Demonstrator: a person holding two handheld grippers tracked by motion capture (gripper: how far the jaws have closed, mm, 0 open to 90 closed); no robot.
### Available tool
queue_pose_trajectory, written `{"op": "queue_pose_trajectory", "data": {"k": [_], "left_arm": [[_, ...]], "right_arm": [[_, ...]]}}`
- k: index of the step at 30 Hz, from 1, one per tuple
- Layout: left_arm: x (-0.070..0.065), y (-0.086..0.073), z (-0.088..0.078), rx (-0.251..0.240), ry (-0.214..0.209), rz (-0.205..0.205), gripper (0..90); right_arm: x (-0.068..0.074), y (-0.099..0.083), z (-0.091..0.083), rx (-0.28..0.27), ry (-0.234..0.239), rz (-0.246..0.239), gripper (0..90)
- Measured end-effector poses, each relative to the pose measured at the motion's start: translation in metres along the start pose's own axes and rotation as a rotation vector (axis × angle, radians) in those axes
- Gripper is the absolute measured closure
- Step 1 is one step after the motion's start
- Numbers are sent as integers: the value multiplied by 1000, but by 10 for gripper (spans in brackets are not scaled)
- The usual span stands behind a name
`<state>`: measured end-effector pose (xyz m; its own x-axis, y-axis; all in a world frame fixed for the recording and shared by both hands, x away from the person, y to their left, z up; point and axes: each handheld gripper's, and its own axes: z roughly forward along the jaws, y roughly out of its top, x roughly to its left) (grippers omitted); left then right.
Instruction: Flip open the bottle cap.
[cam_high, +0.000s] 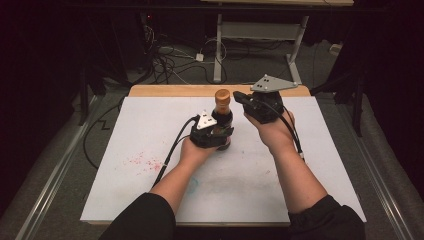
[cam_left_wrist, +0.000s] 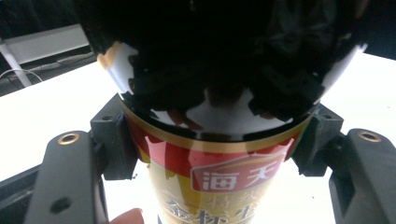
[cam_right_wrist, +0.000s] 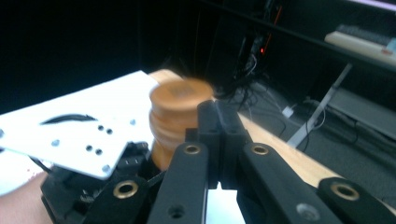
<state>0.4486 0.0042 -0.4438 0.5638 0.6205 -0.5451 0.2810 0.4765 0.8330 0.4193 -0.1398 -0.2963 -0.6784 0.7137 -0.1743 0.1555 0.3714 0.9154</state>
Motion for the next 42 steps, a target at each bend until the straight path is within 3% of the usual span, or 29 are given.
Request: {"op": "queue_pose_trajectory", "data": {"k": [5, 14, 42], "left_arm": [[0, 0, 0, 0, 0, 0, 289], [0, 0, 0, 3, 8, 5, 289], [-1, -1, 0, 0, 20, 4, 290]], "right_arm": [[-1, -7, 5, 44, 10, -8, 900], [4, -2, 13, 72, 21, -35, 900], [6, 7, 14, 21, 10, -21, 900]]}}
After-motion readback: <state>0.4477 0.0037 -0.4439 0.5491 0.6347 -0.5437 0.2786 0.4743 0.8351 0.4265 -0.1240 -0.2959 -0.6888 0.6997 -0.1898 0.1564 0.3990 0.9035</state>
